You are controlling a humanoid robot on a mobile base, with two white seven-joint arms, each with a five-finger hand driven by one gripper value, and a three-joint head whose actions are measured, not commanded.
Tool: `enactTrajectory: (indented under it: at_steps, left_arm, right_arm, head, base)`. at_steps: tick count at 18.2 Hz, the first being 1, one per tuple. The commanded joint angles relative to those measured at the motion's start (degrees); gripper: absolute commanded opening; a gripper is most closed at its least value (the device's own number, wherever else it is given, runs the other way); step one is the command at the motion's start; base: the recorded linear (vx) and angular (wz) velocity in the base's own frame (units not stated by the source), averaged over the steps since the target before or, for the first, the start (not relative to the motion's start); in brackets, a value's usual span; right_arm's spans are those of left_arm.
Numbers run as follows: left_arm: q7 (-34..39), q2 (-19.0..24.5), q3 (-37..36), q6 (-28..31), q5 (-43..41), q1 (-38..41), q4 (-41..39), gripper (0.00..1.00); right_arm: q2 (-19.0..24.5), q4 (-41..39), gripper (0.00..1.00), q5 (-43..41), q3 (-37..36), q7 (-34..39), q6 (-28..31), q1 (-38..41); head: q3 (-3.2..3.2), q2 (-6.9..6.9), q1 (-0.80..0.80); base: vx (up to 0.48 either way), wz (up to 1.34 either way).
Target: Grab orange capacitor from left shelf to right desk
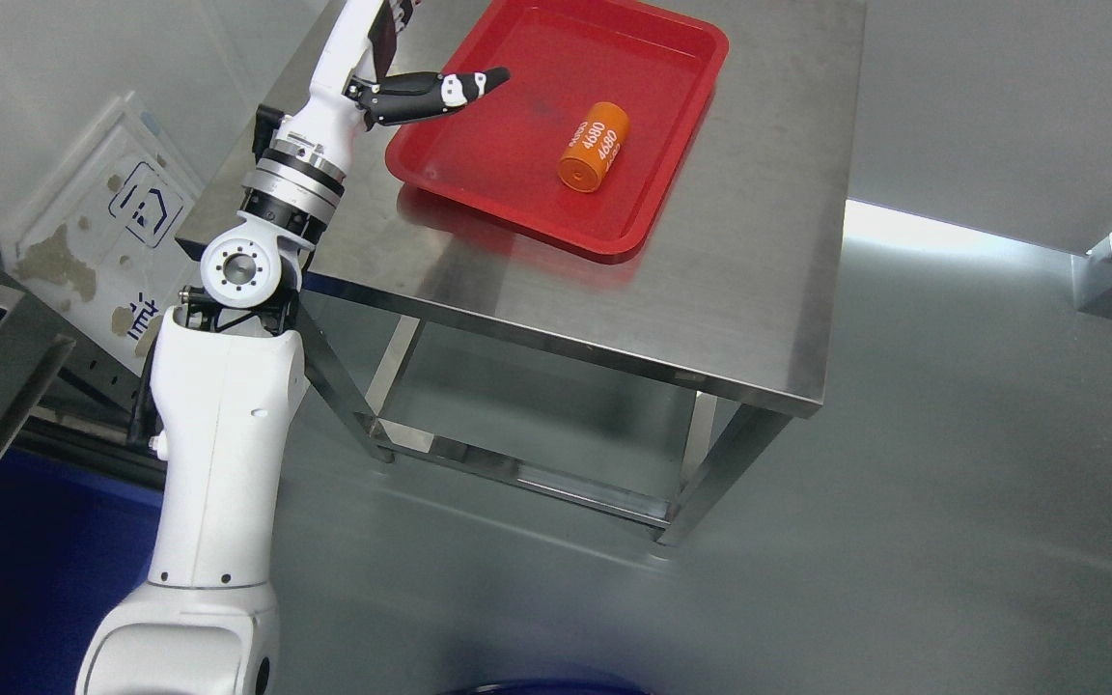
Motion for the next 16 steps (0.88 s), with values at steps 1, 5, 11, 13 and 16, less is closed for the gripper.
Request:
enactTrajectory:
  at_steps: [1, 5, 11, 13, 16]
  left_arm:
    - [9.51, 1.01, 10.15, 1.74, 0.68, 4.63, -3.67, 1.0]
    - [16.76, 1.01, 3.66, 1.39, 2.62, 10.42, -5.78, 1.0]
    - [18.26, 1.01, 2.06, 0.6, 2.53, 15.35, -7.54, 1.0]
    - [17.91, 1.01, 2.06, 0.6, 2.44, 17.63, -8.07, 0.98]
    - [16.25, 3.51, 2.06, 0.77, 2.35, 19.49, -10.0, 0.95]
  right_arm:
    - [-1.0, -1.93, 1.0, 0.0, -0.62, 0.02, -0.05, 0.79]
    - [-1.0, -1.93, 1.0, 0.0, -0.62, 0.02, -0.05, 0.79]
    - [-1.0, -1.93, 1.0, 0.0, -0.62, 0.02, -0.05, 0.79]
    - [-1.0, -1.93, 1.0, 0.0, -0.62, 0.02, -0.05, 0.79]
    - [-1.0, -1.93, 1.0, 0.0, -0.62, 0.02, -0.05, 0.79]
  head:
    - [0.0, 0.0, 0.0]
    - [0.0, 0.0, 0.0]
    - [0.0, 0.0, 0.0]
    - [0.0, 0.0, 0.0]
    - [0.0, 0.0, 0.0]
  base:
    - [0.0, 0.0]
    - [0.0, 0.0]
    - [0.0, 0.0]
    - [0.0, 0.0]
    - [0.0, 0.0]
